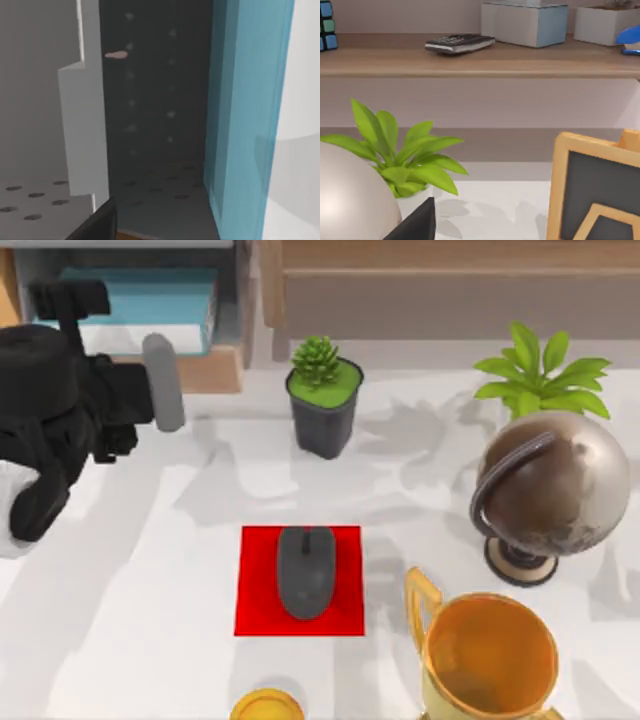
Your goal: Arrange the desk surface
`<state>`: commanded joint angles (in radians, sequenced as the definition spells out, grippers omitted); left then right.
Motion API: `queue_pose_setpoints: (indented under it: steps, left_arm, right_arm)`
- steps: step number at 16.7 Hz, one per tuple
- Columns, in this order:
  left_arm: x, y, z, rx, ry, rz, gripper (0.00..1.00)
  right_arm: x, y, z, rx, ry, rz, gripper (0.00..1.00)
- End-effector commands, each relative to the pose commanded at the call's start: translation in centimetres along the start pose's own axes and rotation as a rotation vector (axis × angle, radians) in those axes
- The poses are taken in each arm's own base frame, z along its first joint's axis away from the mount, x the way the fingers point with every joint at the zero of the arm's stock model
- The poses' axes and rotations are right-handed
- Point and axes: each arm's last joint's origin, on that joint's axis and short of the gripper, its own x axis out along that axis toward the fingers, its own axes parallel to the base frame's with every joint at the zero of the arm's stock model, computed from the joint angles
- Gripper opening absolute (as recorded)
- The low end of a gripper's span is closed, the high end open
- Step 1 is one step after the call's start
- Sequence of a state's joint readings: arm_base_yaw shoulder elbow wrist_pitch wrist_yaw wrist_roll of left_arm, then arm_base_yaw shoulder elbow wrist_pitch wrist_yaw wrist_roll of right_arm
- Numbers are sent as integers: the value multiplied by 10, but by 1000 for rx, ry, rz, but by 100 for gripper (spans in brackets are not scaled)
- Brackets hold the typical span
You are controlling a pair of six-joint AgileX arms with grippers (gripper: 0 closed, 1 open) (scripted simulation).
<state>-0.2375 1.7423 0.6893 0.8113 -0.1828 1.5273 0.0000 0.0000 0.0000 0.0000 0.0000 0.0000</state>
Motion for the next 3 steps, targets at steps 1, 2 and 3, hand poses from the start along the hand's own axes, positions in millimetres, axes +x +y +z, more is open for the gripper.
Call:
queue_pose_setpoints:
  steps: [1, 2, 3]
  left_arm:
    - [-5, -3, 0, 3, -1, -6, 100]
    - [-8, -7, 1, 7, -2, -14, 100]
    - [-9, -8, 1, 8, -1, -20, 100]
  right_arm:
    - [0, 0, 0, 0, 0, 0, 100]
    - [0, 0, 0, 0, 0, 0, 100]
    - [0, 0, 0, 0, 0, 0, 100]
